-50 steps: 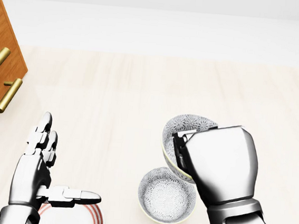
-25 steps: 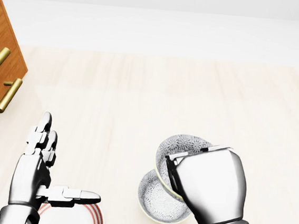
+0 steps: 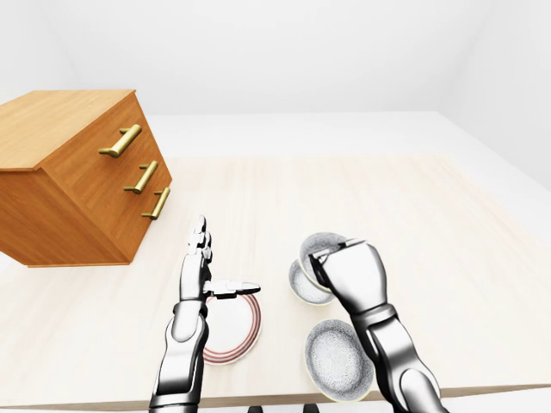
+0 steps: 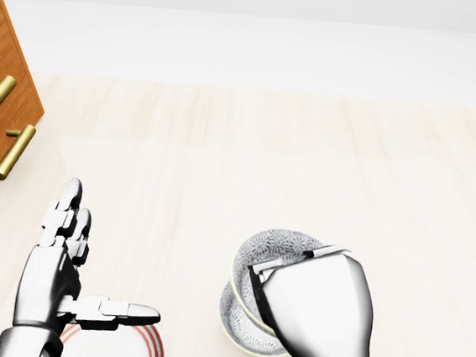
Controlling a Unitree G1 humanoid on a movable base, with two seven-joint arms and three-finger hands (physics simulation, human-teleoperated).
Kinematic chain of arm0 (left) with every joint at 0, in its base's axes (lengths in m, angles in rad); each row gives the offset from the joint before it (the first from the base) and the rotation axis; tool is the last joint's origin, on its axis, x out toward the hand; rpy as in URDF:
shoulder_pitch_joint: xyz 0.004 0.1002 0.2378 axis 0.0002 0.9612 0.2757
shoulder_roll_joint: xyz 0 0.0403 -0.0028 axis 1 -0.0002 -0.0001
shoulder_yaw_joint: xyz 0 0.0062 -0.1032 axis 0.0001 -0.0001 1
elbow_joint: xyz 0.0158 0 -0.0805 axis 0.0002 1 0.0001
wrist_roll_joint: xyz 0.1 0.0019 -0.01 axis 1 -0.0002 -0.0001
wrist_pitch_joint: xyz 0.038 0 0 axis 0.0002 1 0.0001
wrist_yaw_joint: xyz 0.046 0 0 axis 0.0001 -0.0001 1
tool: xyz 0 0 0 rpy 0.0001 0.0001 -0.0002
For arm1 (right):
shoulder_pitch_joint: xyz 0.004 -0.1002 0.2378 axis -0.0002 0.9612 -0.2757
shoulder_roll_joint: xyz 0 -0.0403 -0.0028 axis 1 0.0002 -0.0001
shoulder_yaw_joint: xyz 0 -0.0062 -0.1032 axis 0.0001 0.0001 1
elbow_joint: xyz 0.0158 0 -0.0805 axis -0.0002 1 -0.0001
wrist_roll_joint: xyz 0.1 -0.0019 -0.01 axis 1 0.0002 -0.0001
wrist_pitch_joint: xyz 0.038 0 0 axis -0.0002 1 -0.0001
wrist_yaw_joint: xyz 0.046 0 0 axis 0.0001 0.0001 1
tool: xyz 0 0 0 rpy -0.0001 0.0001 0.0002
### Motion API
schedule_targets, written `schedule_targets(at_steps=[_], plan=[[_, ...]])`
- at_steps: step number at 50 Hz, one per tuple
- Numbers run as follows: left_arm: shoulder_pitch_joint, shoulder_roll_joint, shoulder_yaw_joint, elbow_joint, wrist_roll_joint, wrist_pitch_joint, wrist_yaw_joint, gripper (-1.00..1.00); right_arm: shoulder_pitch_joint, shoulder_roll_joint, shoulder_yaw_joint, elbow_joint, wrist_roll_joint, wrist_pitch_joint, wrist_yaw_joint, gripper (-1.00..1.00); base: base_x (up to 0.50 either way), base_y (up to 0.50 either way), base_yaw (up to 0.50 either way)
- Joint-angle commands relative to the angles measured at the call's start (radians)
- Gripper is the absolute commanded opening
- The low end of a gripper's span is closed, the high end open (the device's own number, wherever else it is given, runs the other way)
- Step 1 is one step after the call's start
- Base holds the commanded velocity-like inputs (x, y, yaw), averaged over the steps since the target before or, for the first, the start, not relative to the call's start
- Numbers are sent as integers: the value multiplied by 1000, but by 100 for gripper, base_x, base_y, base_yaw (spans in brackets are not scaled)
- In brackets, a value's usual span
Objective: Stack the bowl at the front on the bowl in the middle.
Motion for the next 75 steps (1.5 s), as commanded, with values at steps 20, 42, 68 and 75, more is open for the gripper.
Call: schedule_targets(at_steps=[20,42,68,75], plan=[[0,0,2,2,-1,-2,-1,100,16,-7,50,37,-22,0,-61,-100,0,0,0],[1,0,1,-3,-3,2,0,100,10,-10,52,93,-30,0,-93,-100,0,0,0],[-1,1,2,-1,-2,2,1,100,-9,-13,54,171,-35,0,-137,-100,0,0,0],[-2,1,3,6,-2,-3,1,100,-13,-13,51,183,-34,0,-143,-100,0,0,0]])
